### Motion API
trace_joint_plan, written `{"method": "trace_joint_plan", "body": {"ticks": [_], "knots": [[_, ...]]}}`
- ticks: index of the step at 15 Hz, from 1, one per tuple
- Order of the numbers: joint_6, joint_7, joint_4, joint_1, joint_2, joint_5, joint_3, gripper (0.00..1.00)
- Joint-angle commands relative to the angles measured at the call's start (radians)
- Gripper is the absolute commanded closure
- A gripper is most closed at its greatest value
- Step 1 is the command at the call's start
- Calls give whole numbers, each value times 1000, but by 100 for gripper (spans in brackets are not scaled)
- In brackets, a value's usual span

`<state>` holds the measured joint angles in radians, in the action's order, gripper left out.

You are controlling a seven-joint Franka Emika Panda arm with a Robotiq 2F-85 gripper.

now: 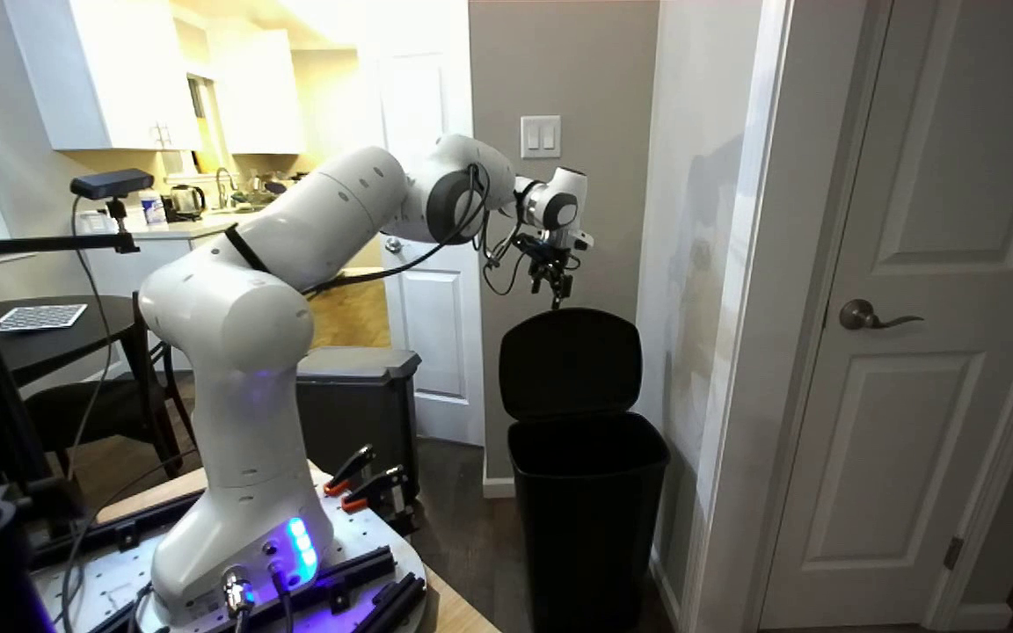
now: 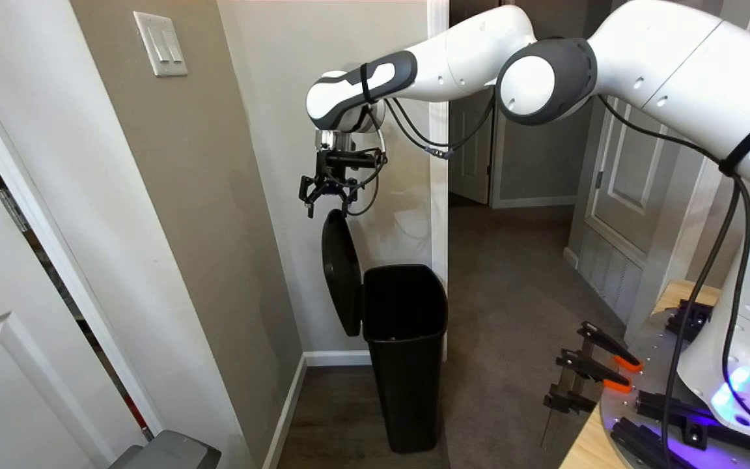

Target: Close the dust bin

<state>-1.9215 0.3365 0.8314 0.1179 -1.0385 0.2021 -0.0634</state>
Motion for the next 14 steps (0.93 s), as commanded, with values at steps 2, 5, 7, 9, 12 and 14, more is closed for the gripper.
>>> {"method": "trace_joint_plan", "body": {"ticks": [2,5,7,9,12,14], "knots": [[-55,73,-96,28,-80,-2,10,0],[-60,111,-127,51,-110,-20,31,0],[-40,145,-138,69,-118,-46,59,0],[-17,173,-138,84,-115,-70,91,0],[14,221,-134,104,-104,-110,141,0],[46,249,-131,115,-96,-139,175,0]]}}
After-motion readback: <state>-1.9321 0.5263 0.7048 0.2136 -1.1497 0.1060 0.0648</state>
